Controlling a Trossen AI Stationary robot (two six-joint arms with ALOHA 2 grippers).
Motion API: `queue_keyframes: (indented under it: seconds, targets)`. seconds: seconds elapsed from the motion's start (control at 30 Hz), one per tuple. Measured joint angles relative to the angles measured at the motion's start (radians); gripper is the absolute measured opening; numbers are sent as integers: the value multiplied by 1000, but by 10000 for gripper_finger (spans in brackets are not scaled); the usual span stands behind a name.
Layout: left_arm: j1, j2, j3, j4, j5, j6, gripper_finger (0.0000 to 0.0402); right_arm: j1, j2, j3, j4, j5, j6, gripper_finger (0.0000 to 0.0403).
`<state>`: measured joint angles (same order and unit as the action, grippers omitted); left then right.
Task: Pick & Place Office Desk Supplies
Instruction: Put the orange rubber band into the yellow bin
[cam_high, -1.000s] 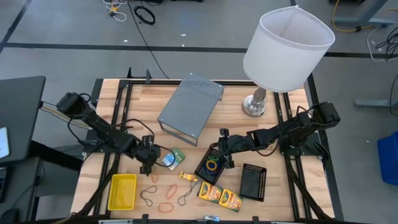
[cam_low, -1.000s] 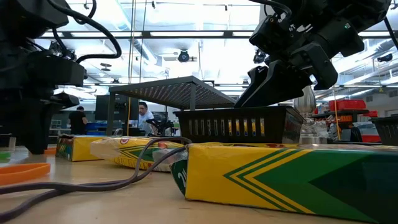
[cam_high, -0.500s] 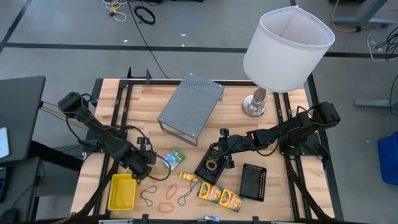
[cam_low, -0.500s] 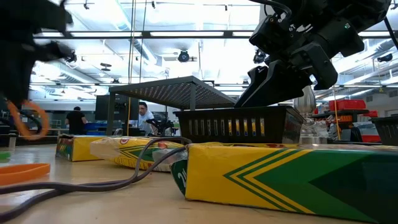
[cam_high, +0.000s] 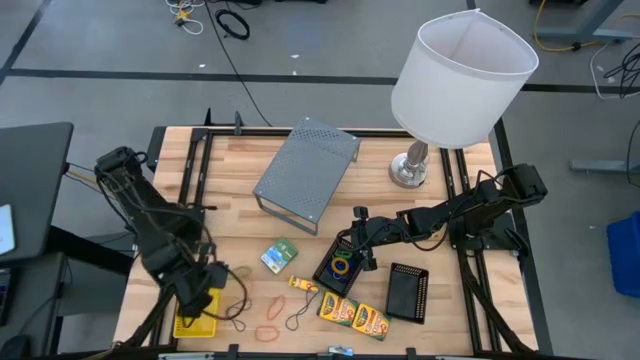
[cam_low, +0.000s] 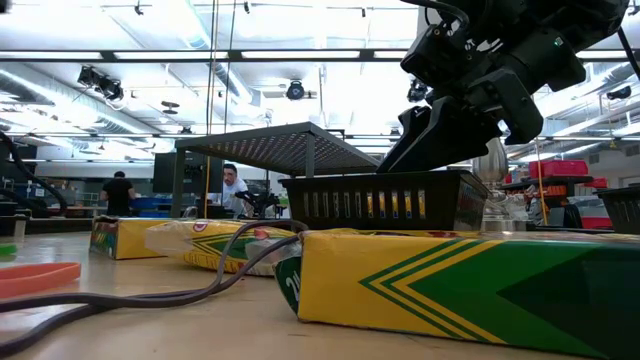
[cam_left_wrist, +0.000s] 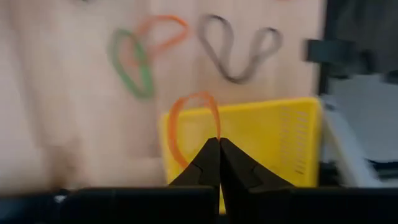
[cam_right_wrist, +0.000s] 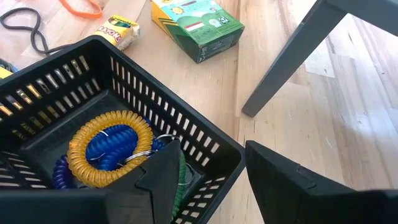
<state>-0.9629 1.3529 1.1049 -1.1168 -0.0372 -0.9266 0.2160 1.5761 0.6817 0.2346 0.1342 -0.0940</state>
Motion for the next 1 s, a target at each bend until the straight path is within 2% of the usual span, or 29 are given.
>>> queue_keyframes:
  seconds: [0.13,0.27,0.37,0.7,0.8,1.0]
  targets:
    - [-59,0,0,45,16,-136,1,0,0,0,0,0,0,188]
    - [-99,1,-25,107,-18,-193,1,0,0,0,0,0,0,188]
    - [-107,1,-94,216,-9,-194,1,0,0,0,0,1,2,188]
    - [-118,2,-347,554,123,-256,1,0,0,0,0,1,4,188]
    - [-126,2,-389,583,146,-273,0,0,0,0,0,2,4,188]
    - [-130,2,-444,579,121,-276,0,0,0,0,1,4,3,188]
